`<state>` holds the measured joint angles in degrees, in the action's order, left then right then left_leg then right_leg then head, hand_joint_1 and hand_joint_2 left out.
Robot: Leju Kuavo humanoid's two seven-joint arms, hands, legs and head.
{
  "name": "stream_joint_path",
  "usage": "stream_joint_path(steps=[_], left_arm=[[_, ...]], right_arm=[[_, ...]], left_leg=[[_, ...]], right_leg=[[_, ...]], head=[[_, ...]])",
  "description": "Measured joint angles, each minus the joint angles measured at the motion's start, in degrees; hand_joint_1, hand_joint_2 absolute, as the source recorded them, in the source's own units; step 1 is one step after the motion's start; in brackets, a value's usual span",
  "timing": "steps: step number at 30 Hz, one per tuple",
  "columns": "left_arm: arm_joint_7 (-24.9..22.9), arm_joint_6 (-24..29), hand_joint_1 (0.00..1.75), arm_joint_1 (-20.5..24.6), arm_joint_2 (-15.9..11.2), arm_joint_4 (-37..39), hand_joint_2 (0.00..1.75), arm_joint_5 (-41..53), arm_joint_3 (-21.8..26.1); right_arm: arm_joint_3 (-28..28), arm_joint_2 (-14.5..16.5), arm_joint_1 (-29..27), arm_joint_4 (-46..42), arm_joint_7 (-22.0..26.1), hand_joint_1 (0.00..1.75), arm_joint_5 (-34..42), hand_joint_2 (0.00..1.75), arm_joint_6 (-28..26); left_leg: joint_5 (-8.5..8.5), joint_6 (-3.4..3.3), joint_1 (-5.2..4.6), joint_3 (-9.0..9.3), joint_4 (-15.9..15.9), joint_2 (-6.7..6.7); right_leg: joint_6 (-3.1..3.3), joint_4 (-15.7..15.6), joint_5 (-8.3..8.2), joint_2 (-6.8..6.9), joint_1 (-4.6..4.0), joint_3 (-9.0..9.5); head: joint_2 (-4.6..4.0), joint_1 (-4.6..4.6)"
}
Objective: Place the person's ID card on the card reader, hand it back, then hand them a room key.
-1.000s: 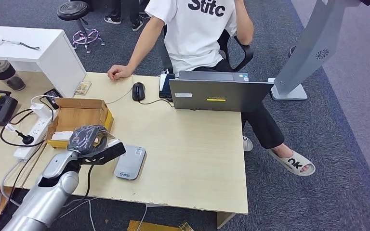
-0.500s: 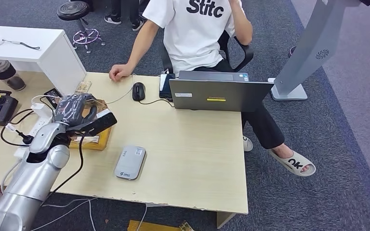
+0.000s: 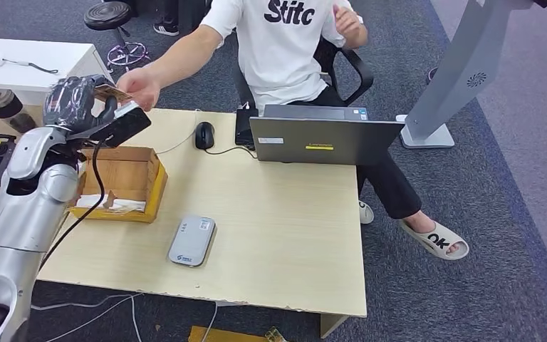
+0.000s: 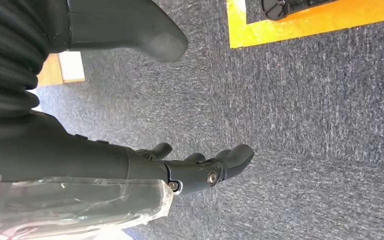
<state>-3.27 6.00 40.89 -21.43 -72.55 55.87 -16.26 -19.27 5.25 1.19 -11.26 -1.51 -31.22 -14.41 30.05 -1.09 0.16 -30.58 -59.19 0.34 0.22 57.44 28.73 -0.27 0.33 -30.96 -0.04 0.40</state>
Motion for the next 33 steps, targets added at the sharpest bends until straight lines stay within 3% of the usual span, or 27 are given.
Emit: stream_joint_path(steps=[2,6,27,33], left_arm=[[-0.14,0.51,1.69,0.96,-0.23,0.01,1.75,-0.74,0.03],[-0.22,1.43,0.00,1.58,-0.28,0.01,1.75,-1.83,0.13],[-0.11,5.53,0.00,-0.30,-0.29,-0.26,1.75,-3.10,1.67],[3.00,6.98,0.00,-5.84,-1.23,-5.10,1.75,-5.97,3.22]], right_arm=[[0.00,-0.01,0.00,0.00,-0.06,0.00,-0.12,1.75,0.00],[-0.01,-0.02,0.01,0.00,-0.29,0.00,-0.68,1.75,-0.03],[-0.91,-0.02,0.05,0.00,-0.82,0.00,-1.00,1.75,-0.17],[-1.36,-0.02,-0.10,0.00,-0.81,0.00,-0.95,1.75,-0.19]], left_leg=[[0.00,0.00,0.00,0.00,0.00,0.00],[0.00,0.00,0.00,0.00,0.00,0.00],[0.00,0.00,0.00,-0.02,0.00,-0.01],[0.01,0.00,-0.01,-0.03,0.01,0.04]], right_leg=[[0.00,0.01,0.00,0.00,0.00,0.00],[0.00,0.01,0.00,0.00,0.01,0.00],[0.00,0.01,0.00,0.00,0.01,0.00],[0.00,0.02,0.01,-0.07,0.01,-0.02]], head=[[0.00,0.00],[0.00,-0.01],[0.00,-0.01],[0.00,0.01]])
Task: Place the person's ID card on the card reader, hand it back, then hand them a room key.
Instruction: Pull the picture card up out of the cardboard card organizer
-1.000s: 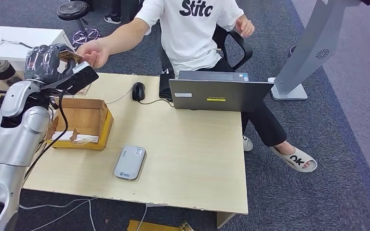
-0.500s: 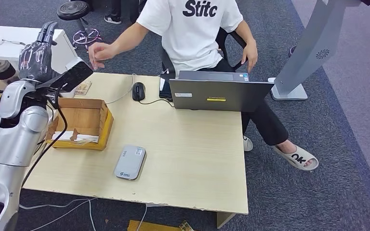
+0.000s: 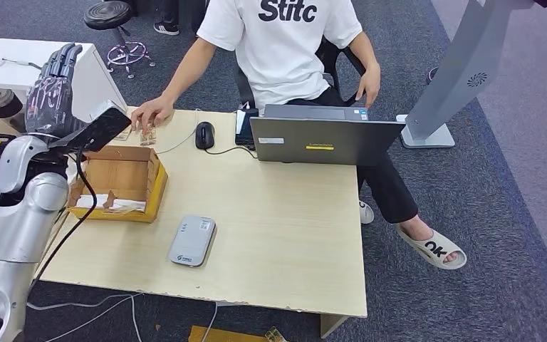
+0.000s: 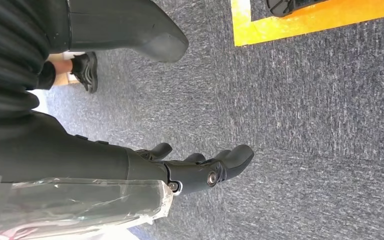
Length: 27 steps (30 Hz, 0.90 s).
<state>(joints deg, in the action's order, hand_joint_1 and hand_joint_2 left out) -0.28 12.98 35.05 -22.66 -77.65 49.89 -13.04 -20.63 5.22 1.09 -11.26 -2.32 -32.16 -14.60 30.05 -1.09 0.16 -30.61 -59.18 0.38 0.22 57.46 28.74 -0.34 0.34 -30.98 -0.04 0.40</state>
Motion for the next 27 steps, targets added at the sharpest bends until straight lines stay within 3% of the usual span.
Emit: stream_joint_path(steps=[11,20,27], left_arm=[[0.12,-2.20,0.00,-20.64,-5.23,-17.23,1.75,0.90,3.91],[0.04,-2.83,0.00,-26.16,-6.59,-21.84,1.75,1.47,6.57],[0.24,-1.48,0.00,-33.66,-7.05,-26.70,1.75,4.37,10.07]], right_arm=[[-2.04,0.00,-0.76,0.01,0.14,0.00,0.25,1.75,-0.43],[-2.62,0.00,-0.81,0.01,-0.01,0.00,0.21,1.75,-0.63],[-3.57,0.03,-0.88,0.02,-0.09,0.00,0.27,1.75,-0.95]], left_leg=[[0.02,0.03,0.00,-0.06,0.03,0.01],[0.00,0.03,0.01,-0.05,0.03,0.00],[0.02,0.04,0.00,-0.10,0.03,-0.01]], right_leg=[[0.01,-0.01,0.03,0.00,-0.01,-0.11],[0.01,0.01,0.01,0.01,0.00,-0.08],[0.02,0.00,0.05,0.01,0.00,-0.15]], head=[[0.00,-0.01],[0.00,-0.01],[0.00,-0.02]])
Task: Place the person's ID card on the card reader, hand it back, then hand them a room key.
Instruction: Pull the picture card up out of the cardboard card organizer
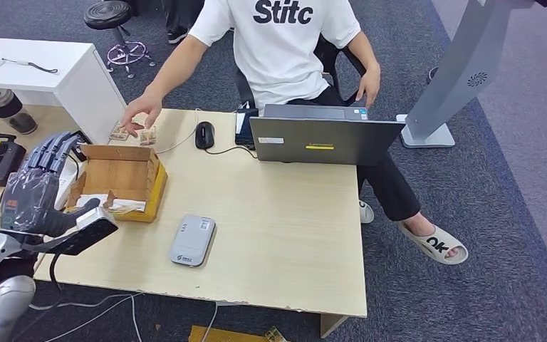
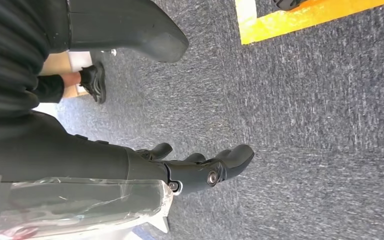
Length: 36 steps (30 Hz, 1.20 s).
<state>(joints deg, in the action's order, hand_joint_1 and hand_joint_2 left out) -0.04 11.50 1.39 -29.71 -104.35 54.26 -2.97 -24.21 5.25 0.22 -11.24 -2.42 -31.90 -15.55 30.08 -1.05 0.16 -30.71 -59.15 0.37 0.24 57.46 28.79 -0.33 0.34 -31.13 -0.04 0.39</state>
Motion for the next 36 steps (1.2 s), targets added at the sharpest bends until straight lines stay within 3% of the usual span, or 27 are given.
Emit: stream_joint_path(steps=[10,18,27,36], left_arm=[[-0.61,-2.18,0.00,-5.64,-0.28,-3.60,1.75,1.18,1.92],[-0.92,-2.84,0.00,-7.26,-0.56,-4.79,1.75,1.50,2.41],[-3.90,-5.30,0.00,-12.75,0.11,-5.39,1.75,4.29,3.86],[-7.02,-6.66,0.00,-12.41,1.51,0.32,1.75,7.43,5.70]], right_arm=[[-0.91,0.21,-0.08,0.00,-0.38,0.00,0.03,1.75,-0.09],[-1.59,0.45,-0.09,-0.02,-0.38,0.00,0.03,1.75,-0.10],[-2.32,0.86,-0.22,-0.02,-0.57,0.00,-0.62,1.75,-0.08],[-2.51,0.93,-0.18,-0.02,-1.29,0.00,-2.42,1.75,-0.01]], left_leg=[[-0.01,0.01,0.00,0.00,0.00,-0.01],[-0.01,0.01,0.01,-0.01,0.00,-0.03],[0.00,0.01,0.00,-0.03,0.01,-0.03],[-0.01,0.01,0.00,-0.01,0.01,-0.04]], right_leg=[[0.01,0.00,-0.01,0.02,0.00,0.02],[0.01,0.00,-0.01,0.04,0.00,0.02],[0.00,0.00,0.01,0.05,0.00,-0.01],[0.01,0.00,0.00,0.06,0.00,0.02]], head=[[0.00,0.01],[0.00,0.01],[0.00,0.01],[0.00,0.01]])
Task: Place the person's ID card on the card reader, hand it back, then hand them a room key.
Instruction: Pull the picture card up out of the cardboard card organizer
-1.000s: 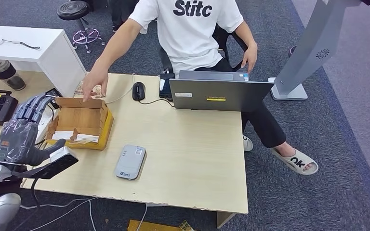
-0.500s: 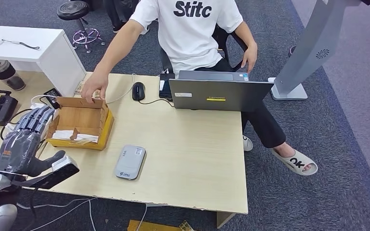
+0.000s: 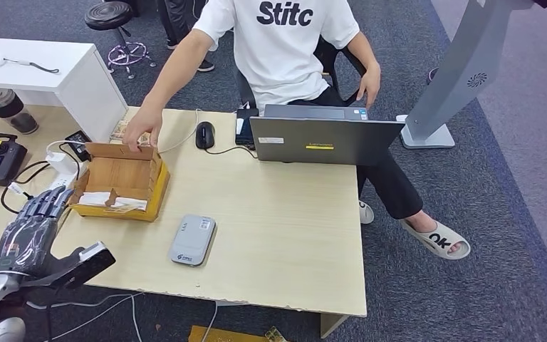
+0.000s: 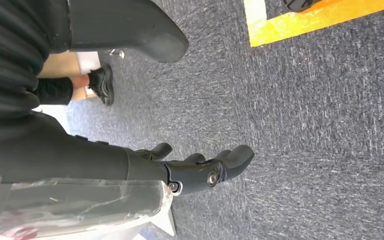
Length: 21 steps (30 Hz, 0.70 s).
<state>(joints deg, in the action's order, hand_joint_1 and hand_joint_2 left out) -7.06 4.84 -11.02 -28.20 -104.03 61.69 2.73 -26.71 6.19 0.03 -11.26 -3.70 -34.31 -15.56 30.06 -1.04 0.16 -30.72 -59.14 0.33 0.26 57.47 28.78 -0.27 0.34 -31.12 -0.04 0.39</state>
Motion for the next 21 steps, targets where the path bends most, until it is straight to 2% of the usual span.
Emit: stream_joint_path(steps=[11,21], left_arm=[[-0.38,0.32,0.00,2.53,1.06,7.79,1.75,2.75,3.30],[4.16,3.40,0.00,10.10,1.08,18.13,1.75,8.17,2.03]], right_arm=[[0.01,-0.01,0.07,0.00,-0.02,0.00,-2.67,1.75,0.31],[0.59,-0.12,0.33,0.00,-0.15,0.00,-7.78,1.75,1.11]], left_leg=[[0.00,0.00,0.00,-0.01,0.00,0.00],[-0.04,0.03,0.00,0.02,-0.01,-0.02]], right_leg=[[0.00,0.00,0.00,0.01,0.00,-0.02],[0.00,0.00,-0.01,0.02,0.00,-0.01]], head=[[0.00,0.00],[0.00,-0.01]])
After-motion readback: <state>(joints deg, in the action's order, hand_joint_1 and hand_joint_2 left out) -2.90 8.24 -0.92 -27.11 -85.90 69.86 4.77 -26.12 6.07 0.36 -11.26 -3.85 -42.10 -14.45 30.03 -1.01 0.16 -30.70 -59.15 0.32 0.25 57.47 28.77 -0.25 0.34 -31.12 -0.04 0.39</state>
